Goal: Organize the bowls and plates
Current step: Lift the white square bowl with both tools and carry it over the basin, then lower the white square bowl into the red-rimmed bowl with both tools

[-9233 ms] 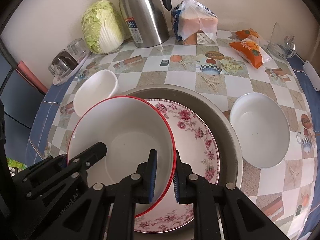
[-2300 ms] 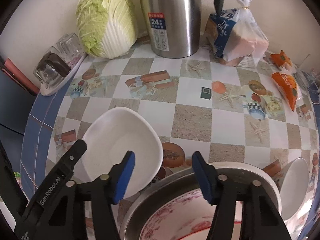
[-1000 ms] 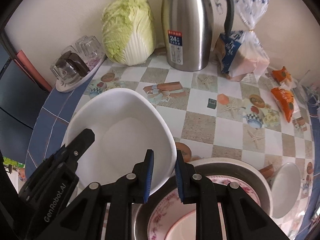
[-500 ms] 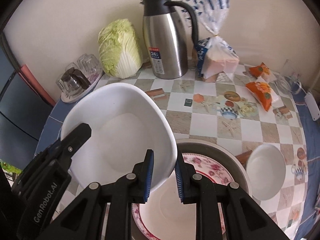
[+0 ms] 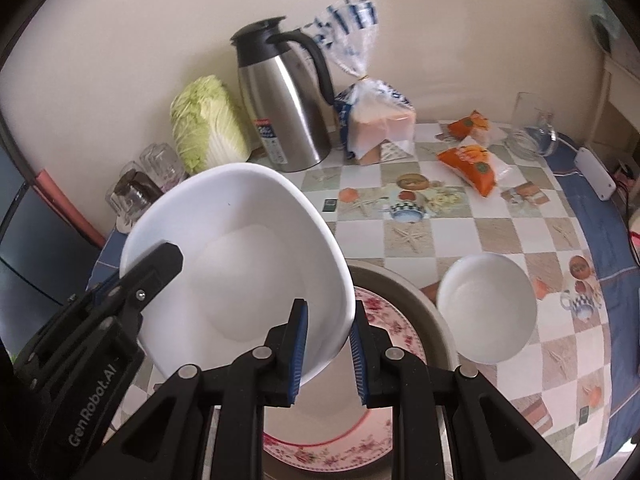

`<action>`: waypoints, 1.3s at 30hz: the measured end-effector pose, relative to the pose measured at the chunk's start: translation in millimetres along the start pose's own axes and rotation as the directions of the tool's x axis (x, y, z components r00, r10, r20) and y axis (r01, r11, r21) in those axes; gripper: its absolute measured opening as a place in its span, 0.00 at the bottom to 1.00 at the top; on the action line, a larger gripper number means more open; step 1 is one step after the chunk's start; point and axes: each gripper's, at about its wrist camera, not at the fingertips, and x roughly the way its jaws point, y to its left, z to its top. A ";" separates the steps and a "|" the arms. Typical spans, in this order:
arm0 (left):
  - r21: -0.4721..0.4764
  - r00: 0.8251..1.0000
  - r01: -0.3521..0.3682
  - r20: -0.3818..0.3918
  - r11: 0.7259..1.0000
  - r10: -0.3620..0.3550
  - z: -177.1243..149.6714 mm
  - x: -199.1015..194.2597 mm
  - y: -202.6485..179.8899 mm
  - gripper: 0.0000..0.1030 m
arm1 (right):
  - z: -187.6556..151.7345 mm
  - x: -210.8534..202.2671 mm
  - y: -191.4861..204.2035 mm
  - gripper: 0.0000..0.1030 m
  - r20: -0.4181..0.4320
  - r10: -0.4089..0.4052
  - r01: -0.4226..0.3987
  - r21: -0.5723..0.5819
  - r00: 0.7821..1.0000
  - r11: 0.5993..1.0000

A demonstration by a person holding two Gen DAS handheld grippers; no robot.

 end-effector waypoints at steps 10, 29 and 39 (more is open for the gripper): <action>0.049 1.000 0.009 -0.026 0.999 -0.008 -8.0 -0.4 -18.5 0.15 | -10.9 -14.6 -17.9 0.22 0.035 0.018 -0.019 0.041 0.999 0.999; 0.065 0.992 -0.030 -0.117 0.997 0.038 -25.4 8.4 -23.2 0.15 | -26.8 -15.1 -26.6 0.22 0.007 0.073 -0.074 0.013 0.997 0.997; 0.067 0.982 -0.044 -0.179 0.997 0.056 -34.8 11.3 -21.0 0.15 | -31.7 -9.9 -28.4 0.22 -0.030 0.101 -0.100 0.015 0.994 0.995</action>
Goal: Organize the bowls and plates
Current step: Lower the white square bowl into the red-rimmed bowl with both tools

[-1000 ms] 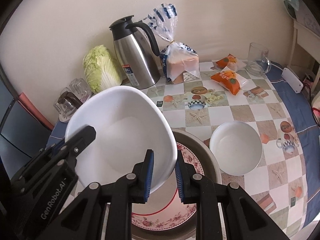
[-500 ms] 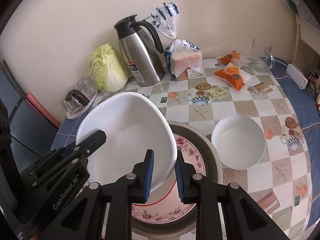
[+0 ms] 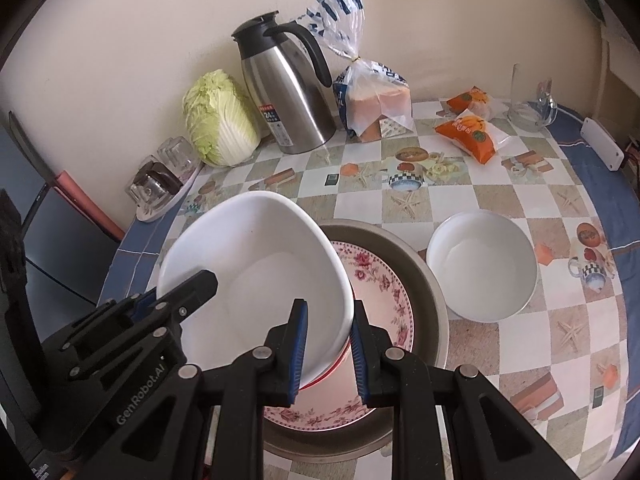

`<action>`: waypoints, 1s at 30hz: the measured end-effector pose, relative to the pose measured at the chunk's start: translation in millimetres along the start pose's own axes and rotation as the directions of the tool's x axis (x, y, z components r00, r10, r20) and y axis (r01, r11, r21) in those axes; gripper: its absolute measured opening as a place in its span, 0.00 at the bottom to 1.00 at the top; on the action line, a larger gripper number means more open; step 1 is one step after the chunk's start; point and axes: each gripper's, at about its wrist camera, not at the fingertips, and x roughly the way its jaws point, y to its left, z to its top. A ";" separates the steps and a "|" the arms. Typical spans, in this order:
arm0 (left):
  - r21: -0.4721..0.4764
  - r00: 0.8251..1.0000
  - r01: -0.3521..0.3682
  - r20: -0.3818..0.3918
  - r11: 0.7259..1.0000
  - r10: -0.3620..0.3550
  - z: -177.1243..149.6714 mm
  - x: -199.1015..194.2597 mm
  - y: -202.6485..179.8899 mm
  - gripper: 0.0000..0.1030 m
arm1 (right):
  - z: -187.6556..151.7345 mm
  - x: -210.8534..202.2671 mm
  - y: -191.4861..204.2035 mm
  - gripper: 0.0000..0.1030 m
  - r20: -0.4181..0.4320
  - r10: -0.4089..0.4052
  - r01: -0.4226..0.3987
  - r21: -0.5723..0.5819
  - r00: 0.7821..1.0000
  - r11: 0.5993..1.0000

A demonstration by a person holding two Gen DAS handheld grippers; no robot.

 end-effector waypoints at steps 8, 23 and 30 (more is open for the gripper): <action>0.010 0.999 -0.002 -0.048 1.000 0.002 -3.5 7.2 -0.8 0.15 | -1.3 4.8 0.0 0.23 -0.014 -0.007 0.007 -0.003 1.000 1.000; 0.016 0.996 0.001 -0.086 1.000 0.000 -4.8 17.7 -0.5 0.15 | -1.9 15.2 -3.1 0.23 -0.037 -0.001 0.002 0.013 0.999 1.000; 0.017 0.994 0.003 -0.106 1.000 -0.001 -6.1 24.4 -0.6 0.15 | -1.0 21.4 -5.7 0.23 -0.051 0.000 0.002 0.027 0.999 1.000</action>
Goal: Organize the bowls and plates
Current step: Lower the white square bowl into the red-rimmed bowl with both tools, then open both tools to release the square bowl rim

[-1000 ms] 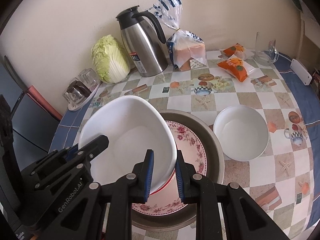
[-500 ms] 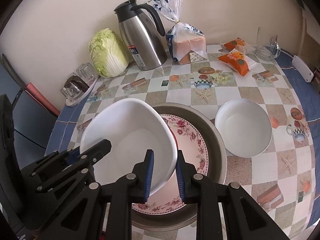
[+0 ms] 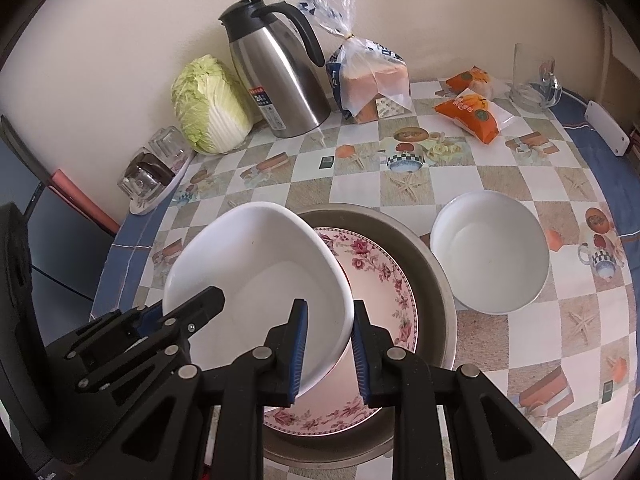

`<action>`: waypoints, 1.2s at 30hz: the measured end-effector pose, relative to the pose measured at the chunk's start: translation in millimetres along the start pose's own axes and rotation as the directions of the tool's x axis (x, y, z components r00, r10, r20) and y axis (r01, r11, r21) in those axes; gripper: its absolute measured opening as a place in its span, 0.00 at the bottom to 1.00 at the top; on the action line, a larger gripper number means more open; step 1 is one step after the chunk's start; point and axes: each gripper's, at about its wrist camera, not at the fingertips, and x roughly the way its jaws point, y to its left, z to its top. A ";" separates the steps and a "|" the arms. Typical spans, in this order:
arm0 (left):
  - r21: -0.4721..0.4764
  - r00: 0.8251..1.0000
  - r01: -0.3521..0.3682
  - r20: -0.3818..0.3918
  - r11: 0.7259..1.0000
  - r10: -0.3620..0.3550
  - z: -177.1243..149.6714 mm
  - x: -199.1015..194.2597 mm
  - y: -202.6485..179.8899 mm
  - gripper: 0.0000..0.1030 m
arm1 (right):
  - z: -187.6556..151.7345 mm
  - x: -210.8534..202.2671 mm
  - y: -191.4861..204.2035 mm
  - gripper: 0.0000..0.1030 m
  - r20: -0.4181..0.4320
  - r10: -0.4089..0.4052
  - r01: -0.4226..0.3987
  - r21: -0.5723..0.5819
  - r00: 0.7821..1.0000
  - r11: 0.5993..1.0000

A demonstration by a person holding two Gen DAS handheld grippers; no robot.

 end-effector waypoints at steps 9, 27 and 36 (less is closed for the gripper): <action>-0.008 1.000 0.000 -0.021 1.000 0.000 -1.1 6.0 1.9 0.15 | 1.9 6.1 -1.4 0.23 -0.012 0.005 -0.005 0.012 1.000 1.000; -0.041 0.999 0.039 -0.026 0.998 -0.040 -0.1 3.0 7.1 0.20 | 2.7 5.9 -5.6 0.23 -0.012 0.030 -0.030 0.029 0.999 0.999; -0.060 0.999 0.041 -0.012 0.997 -0.042 0.4 0.1 11.1 0.26 | 2.6 2.6 -7.1 0.23 0.002 0.044 -0.044 0.034 0.999 0.998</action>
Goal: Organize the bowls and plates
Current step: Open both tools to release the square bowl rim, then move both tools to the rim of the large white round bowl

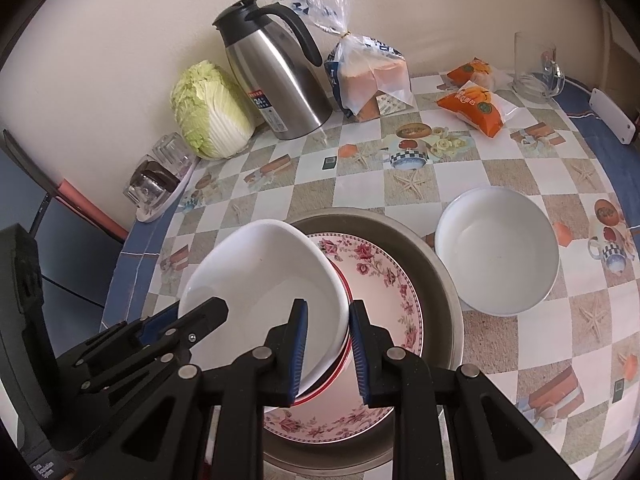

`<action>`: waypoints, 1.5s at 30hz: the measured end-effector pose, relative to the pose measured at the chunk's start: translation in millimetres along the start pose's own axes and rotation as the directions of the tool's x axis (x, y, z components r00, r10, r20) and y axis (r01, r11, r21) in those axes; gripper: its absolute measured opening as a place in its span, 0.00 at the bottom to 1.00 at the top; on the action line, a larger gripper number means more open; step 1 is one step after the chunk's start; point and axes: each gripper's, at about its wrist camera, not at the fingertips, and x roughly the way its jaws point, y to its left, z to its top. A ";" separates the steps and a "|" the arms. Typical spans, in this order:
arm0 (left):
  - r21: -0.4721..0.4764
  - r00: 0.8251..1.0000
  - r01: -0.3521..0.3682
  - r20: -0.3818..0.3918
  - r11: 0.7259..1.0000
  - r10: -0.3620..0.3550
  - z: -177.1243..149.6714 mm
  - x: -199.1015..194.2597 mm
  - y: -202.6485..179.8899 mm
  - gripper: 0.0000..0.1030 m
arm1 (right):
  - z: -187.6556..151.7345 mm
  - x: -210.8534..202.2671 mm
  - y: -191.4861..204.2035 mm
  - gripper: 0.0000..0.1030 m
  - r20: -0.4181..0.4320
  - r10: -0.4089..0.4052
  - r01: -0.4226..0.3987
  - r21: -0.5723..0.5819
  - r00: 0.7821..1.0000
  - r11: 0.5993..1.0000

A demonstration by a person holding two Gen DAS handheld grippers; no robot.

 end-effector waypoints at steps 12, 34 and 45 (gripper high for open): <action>-0.060 0.995 -0.019 0.101 0.998 0.025 5.9 -22.0 11.2 0.41 | 3.1 -16.8 -1.6 0.23 0.055 -0.020 0.021 -0.012 0.998 1.000; -0.191 0.970 -0.169 0.143 0.967 0.198 3.5 -24.2 26.1 0.90 | 9.8 -16.5 -28.9 0.98 0.056 -0.059 0.057 0.032 0.997 0.998; -0.174 0.963 -0.186 0.163 0.967 0.215 8.3 -23.6 16.1 0.91 | 16.4 -25.9 -47.2 0.99 0.085 -0.055 0.050 0.058 0.995 0.997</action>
